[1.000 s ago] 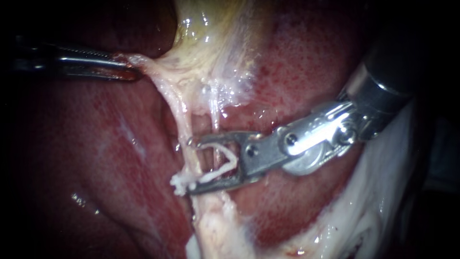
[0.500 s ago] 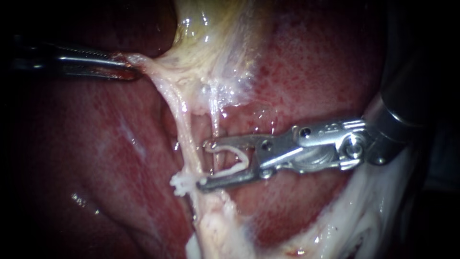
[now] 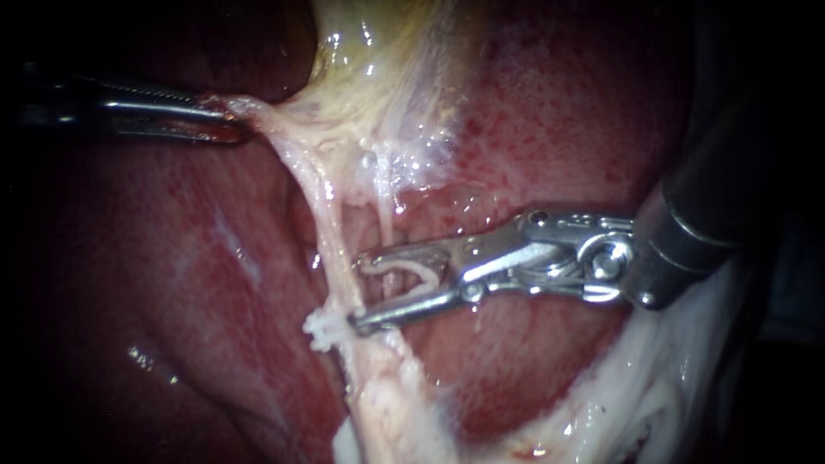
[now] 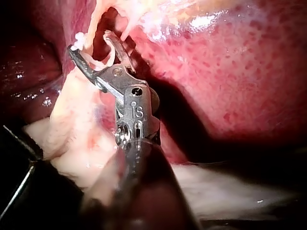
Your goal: Clipping third clip left tube
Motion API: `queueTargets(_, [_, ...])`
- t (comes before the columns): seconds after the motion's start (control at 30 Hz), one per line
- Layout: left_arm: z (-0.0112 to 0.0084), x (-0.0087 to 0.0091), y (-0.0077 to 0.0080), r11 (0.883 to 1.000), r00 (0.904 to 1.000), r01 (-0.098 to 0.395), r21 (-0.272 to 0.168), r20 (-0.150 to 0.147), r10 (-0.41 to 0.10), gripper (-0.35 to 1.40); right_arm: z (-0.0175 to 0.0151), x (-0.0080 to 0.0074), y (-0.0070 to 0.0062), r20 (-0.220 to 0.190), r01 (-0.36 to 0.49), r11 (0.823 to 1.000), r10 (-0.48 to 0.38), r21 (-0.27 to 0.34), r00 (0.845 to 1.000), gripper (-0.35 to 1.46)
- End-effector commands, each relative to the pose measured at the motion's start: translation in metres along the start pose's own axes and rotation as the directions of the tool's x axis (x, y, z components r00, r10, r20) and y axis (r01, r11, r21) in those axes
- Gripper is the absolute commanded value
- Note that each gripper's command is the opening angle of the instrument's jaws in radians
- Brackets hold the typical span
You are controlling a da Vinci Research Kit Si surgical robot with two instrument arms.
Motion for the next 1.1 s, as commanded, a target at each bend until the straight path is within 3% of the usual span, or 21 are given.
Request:
queueTargets(0.03, [0.0,0.0,0.0,1.0,1.0,0.0,0.0,0.0,0.0,-0.35,0.0003,0.0002,0.0001,-0.004,-0.005,1.0,0.005,0.006,1.0,0.5])
queueTargets(0.4, [0.0,0.0,0.0,1.0,1.0,0.0,0.0,0.0,0.0,-0.35,0.0038,0.0022,0.0005,-0.055,-0.027,0.999,0.029,0.034,0.998,0.5])
queueTargets(0.6, [0.0,0.0,0.0,1.0,1.0,0.0,0.0,0.0,0.0,-0.35,0.0044,0.0037,-0.0014,-0.067,-0.028,0.997,0.033,0.079,0.997,0.5])
queueTargets(0.83, [0.0,0.0,0.0,1.0,1.0,0.0,0.0,0.0,0.0,-0.35,0.0041,0.0064,-0.0044,-0.097,-0.036,0.993,0.047,0.11,0.994,0.49])
queueTargets(1.1, [0.0001,0.0,-0.0001,1.0,1.0,0.0,0.0,0.0,0.0,-0.35,0.0032,0.0071,-0.0054,-0.096,-0.041,0.992,0.052,0.116,0.994,0.3])
